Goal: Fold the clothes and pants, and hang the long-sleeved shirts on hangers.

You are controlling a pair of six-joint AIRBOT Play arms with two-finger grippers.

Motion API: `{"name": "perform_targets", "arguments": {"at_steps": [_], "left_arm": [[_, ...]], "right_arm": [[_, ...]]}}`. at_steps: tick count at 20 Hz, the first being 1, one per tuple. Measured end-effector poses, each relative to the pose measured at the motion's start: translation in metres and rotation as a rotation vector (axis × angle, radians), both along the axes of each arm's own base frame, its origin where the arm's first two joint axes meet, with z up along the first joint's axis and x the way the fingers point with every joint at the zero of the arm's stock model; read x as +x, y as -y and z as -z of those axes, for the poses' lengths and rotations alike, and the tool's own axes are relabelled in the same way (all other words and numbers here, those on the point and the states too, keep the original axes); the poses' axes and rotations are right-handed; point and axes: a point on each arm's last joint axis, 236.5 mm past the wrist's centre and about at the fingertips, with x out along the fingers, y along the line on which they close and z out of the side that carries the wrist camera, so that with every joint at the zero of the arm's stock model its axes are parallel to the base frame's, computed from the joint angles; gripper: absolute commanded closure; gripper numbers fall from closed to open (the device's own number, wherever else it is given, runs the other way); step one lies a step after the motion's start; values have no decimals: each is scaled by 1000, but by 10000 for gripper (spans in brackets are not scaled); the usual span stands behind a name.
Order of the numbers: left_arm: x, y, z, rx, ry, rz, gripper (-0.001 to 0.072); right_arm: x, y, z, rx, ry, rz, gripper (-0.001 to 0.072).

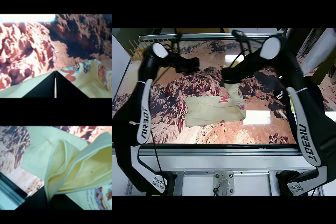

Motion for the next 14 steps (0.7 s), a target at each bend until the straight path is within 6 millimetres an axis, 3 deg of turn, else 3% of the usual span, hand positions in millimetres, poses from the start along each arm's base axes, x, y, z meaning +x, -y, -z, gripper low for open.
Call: {"name": "perform_targets", "arguments": {"at_steps": [5, 6, 7, 8, 11, 13, 14], "left_arm": [[-4, -76, -39, 17, 43, -111, 700], [-7, -95, -45, 25, 48, -137, 700], [-9, -103, -48, 27, 48, -148, 699], [-11, -108, -50, 28, 47, -155, 700], [-14, -117, -52, 29, 42, -167, 700], [-15, -119, -53, 30, 41, -169, 700], [-16, -120, -54, 30, 40, -170, 700]], "right_arm": [[-5, -80, 59, 43, -47, -38, 692], [-9, -109, 85, 55, -61, -46, 546], [-12, -126, 99, 69, -68, -49, 261], [-15, -142, 110, 87, -73, -52, 65], [-35, -188, 127, 177, -86, -97, 53], [-41, -203, 113, 247, -60, -139, 54], [-38, -202, 103, 268, -36, -154, 54]]}}
